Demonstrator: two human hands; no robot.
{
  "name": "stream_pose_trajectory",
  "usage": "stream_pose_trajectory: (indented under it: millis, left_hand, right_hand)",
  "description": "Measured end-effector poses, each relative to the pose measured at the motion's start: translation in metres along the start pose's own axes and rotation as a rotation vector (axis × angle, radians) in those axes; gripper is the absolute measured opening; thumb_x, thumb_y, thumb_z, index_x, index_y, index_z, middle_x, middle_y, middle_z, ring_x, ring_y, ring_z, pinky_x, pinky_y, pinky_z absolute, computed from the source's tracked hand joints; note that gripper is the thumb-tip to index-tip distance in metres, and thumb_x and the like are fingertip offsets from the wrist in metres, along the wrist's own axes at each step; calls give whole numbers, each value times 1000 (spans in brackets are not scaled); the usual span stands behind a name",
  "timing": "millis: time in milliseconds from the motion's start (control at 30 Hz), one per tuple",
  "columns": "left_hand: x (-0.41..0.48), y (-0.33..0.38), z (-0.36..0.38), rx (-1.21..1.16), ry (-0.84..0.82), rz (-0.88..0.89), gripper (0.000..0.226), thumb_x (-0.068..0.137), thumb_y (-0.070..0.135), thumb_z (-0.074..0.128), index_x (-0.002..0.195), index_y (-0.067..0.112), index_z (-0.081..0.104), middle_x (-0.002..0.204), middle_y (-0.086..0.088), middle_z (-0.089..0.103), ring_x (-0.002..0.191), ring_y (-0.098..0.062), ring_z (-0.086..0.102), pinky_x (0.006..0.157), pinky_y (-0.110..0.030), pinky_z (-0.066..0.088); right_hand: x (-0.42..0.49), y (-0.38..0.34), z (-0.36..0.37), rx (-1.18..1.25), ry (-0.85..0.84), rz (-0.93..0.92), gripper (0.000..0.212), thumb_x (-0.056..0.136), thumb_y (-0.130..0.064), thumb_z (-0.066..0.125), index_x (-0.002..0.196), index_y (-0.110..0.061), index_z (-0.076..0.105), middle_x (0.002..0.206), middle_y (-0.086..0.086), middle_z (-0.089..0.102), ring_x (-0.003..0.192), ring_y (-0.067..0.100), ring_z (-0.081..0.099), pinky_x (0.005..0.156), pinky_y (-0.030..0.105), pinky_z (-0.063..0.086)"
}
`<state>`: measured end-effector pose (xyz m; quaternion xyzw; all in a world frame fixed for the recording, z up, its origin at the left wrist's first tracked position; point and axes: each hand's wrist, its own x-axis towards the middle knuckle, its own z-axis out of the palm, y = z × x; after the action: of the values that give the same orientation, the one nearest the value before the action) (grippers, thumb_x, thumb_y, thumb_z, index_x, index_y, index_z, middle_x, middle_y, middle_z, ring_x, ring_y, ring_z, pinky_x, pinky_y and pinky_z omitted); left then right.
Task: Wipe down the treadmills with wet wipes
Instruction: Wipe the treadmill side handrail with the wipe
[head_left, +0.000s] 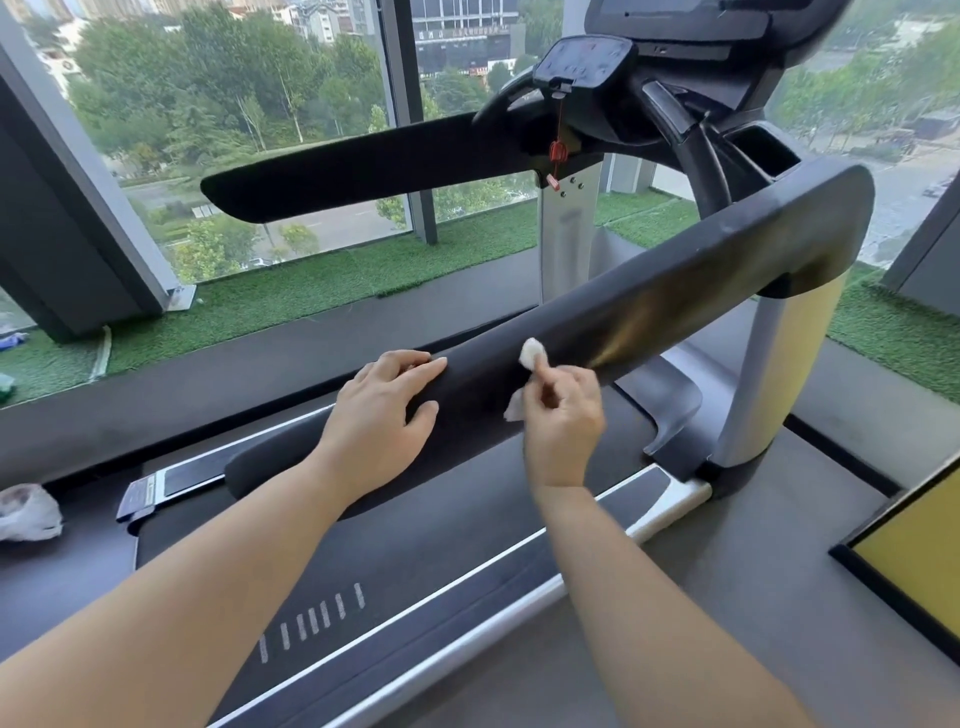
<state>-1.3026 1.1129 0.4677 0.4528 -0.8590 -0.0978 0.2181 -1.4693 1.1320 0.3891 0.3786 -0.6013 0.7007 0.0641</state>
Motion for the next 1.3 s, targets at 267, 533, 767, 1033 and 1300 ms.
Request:
stream_pose_trajectory:
  millis: [267, 533, 767, 1033, 1300]
  left_hand:
    - [1, 2, -8, -259, 48, -93, 33, 97, 9, 46, 125, 18, 61, 118, 14, 49, 112, -1, 44, 85, 8, 17]
    - [-4, 4, -10, -214, 20, -86, 31, 97, 15, 48, 125, 22, 60, 125, 15, 49, 114, 2, 42, 85, 8, 17]
    - [-16, -3, -12, -168, 69, -99, 33, 96, 12, 51, 126, 21, 61, 123, 17, 49, 110, 5, 41, 87, 9, 16]
    - [-32, -10, -17, -130, 119, -161, 33, 95, 12, 51, 126, 20, 60, 131, 10, 51, 123, -9, 43, 100, -12, 23]
    - [-54, -45, -38, -183, 165, -280, 31, 96, 9, 48, 122, 18, 63, 125, 7, 54, 121, -11, 45, 96, -13, 25]
  right_hand:
    - [-59, -23, -9, 222, -401, -65, 15, 88, -7, 62, 97, -12, 73, 89, 1, 61, 78, 7, 57, 71, 13, 44]
    - [52, 63, -27, 249, 79, 607, 25, 93, -7, 56, 83, -30, 58, 68, -12, 56, 61, 3, 51, 72, 30, 46]
    - [-34, 22, 0, 235, -51, 473, 32, 92, 4, 50, 90, -27, 56, 96, 3, 58, 87, 10, 54, 82, 17, 42]
    - [-100, -17, -12, 296, -538, 202, 28, 89, 3, 52, 86, -22, 64, 92, -10, 56, 86, -2, 54, 80, 13, 42]
    - [1, 30, -13, 233, 49, 713, 18, 96, -3, 47, 94, -19, 55, 82, -1, 53, 59, 0, 51, 71, 22, 47]
